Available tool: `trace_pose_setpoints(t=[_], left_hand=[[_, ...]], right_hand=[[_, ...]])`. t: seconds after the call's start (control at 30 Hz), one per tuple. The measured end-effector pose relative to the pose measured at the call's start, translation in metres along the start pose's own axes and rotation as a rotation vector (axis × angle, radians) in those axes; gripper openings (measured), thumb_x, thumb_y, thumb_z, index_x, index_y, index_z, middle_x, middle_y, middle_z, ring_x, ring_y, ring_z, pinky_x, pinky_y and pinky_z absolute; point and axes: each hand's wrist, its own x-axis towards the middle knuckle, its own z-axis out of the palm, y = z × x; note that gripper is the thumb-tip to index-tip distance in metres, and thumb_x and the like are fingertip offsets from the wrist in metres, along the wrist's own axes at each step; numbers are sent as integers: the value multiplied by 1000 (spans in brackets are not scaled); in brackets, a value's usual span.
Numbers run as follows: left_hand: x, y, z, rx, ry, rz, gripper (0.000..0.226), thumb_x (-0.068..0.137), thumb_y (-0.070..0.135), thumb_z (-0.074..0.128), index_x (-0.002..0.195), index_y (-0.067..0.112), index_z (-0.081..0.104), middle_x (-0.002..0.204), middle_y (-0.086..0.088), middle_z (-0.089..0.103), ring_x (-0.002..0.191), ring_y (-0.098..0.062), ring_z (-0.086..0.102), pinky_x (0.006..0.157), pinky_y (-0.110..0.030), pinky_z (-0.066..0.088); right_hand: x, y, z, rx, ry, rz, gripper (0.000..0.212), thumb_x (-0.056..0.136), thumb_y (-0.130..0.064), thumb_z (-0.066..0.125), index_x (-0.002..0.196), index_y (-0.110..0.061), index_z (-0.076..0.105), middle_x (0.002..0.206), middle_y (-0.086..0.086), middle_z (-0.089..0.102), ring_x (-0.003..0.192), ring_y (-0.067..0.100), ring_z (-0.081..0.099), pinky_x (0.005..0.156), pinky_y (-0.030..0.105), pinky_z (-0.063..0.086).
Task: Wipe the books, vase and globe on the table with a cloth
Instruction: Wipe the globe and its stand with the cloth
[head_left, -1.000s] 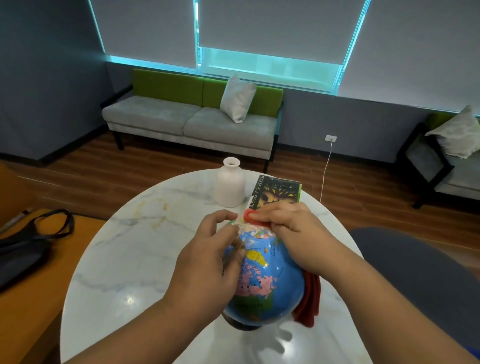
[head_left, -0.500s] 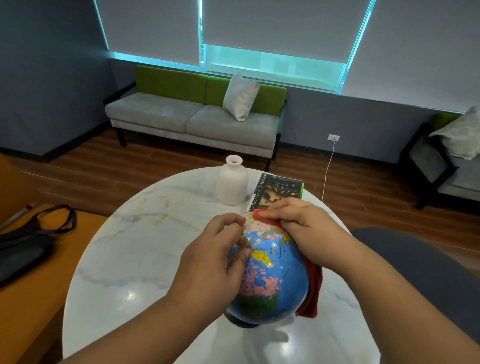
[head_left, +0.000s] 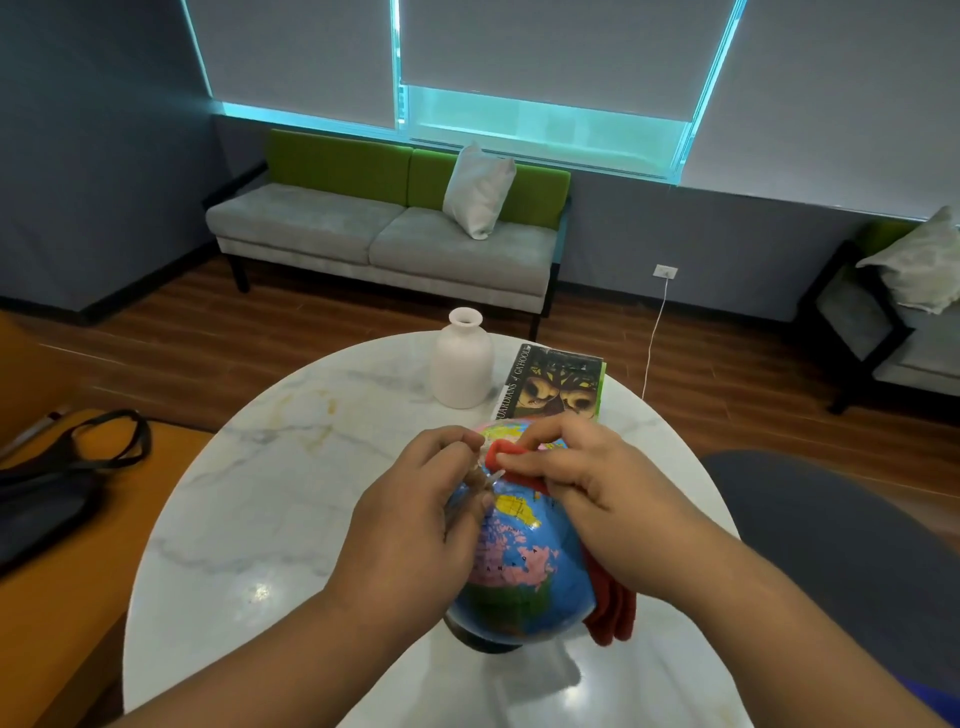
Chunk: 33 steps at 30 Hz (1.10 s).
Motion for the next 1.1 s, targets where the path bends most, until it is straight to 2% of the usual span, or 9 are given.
trace_pose_setpoints(t=[0.13, 0.23, 0.37, 0.5, 0.6, 0.73, 0.87, 1.0, 1.1], left_hand=[[0, 0, 2, -11, 15, -6, 8, 88, 25, 63, 95, 27, 61, 120, 26, 51, 100, 4, 51, 78, -9, 41], [1, -2, 2, -15, 14, -4, 11, 89, 25, 62, 100, 26, 62, 122, 26, 51, 103, 5, 49, 79, -2, 37], [1, -4, 0, -28, 3, 16, 14, 89, 23, 62, 103, 27, 63, 120, 27, 50, 105, 7, 48, 81, -4, 42], [-1, 0, 0, -32, -16, -1, 7, 89, 23, 63, 92, 27, 59, 118, 27, 48, 100, 12, 46, 76, 4, 36], [0, 1, 0, -37, -21, -15, 10, 88, 25, 64, 83, 28, 56, 117, 32, 45, 101, 20, 43, 76, 3, 37], [2, -1, -2, -64, 7, -41, 13, 87, 24, 66, 79, 28, 56, 114, 30, 47, 105, 17, 44, 80, -9, 47], [2, 1, -2, -76, 0, -38, 15, 86, 22, 67, 79, 29, 56, 114, 28, 49, 103, 10, 49, 82, -9, 46], [3, -4, -1, -82, 30, -39, 13, 86, 22, 67, 79, 27, 56, 116, 24, 53, 102, 6, 50, 83, -13, 47], [3, -5, -1, -76, 31, -35, 6, 87, 23, 65, 87, 22, 59, 118, 23, 53, 102, 6, 50, 83, -13, 47]], right_hand=[[-1, 9, -1, 85, 150, 107, 45, 97, -6, 44, 118, -39, 65, 111, -31, 43, 110, -6, 42, 94, 6, 32], [-4, 6, 6, -79, 115, 42, 47, 98, -12, 40, 130, -42, 55, 127, -20, 41, 118, 9, 36, 99, 19, 31], [-3, -4, 3, -166, 13, -18, 51, 99, -12, 40, 136, -46, 46, 139, -19, 35, 120, 11, 28, 100, 20, 26], [-1, -6, -2, -96, -14, -19, 46, 95, -7, 43, 122, -39, 62, 125, -20, 43, 116, 11, 35, 103, 29, 35], [5, -5, -4, -15, 8, 3, 43, 94, -6, 43, 113, -35, 69, 116, -21, 47, 113, 12, 40, 101, 33, 39], [16, -15, -4, -82, -66, 16, 46, 97, -7, 41, 120, -40, 63, 122, -21, 45, 113, 10, 35, 103, 27, 32], [13, -11, -8, 63, -48, 52, 41, 94, -1, 44, 108, -30, 71, 112, -21, 49, 110, 4, 44, 98, 19, 38], [5, -5, -3, 237, 155, 111, 46, 92, 5, 45, 97, -29, 75, 105, -22, 52, 105, -8, 46, 86, -1, 33], [-6, -5, 8, 265, 246, 74, 40, 92, -3, 47, 96, -32, 75, 106, -24, 53, 107, -5, 50, 88, 4, 37]])
